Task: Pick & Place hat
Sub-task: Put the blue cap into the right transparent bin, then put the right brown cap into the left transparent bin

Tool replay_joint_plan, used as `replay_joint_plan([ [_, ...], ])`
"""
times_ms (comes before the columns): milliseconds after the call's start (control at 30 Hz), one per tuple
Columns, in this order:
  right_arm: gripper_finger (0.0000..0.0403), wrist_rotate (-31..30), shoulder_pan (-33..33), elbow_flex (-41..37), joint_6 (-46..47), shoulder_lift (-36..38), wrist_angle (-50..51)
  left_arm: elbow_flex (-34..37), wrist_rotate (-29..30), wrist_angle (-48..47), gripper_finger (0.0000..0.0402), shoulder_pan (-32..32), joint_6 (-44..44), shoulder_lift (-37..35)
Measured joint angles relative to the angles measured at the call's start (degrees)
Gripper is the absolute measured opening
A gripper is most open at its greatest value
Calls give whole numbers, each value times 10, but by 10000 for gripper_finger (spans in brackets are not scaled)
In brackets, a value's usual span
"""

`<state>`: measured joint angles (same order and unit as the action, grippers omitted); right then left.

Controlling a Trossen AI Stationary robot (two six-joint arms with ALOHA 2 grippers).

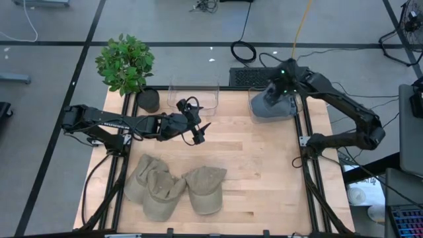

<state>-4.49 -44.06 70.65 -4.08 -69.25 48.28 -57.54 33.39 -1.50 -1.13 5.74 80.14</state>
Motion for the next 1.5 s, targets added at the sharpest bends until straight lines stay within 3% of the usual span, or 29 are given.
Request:
replay_joint_plan([
  [100, 142, 13, 26, -12, -29, -8, -45, 0, 0, 0, 340, 1, 0, 0],
  [200, 47, 14, 30, -40, -56, -26, -66, 0, 0, 0, 340, 1, -1, 0],
  [267, 14, 14, 29, -61, -66, -41, -86, 0, 0, 0, 340, 1, -4, 0],
  [433, 4, -29, 12, -121, -71, -75, -138, 0, 0, 0, 340, 1, -4, 0],
  [667, 1, 2, -12, -199, -55, -107, -214, 0, 0, 0, 340, 1, -4, 0],
  [867, 1, -3, -14, -213, -41, -104, -220, 0, 0, 0, 340, 1, -4, 0],
  [1367, 3, 4, 29, -197, 0, 68, -262, 0, 0, 0, 340, 1, -2, 0],
  [1500, 4, 78, 60, -197, 4, 110, -285, 0, -1, 3, 340, 1, -21, 0],
])
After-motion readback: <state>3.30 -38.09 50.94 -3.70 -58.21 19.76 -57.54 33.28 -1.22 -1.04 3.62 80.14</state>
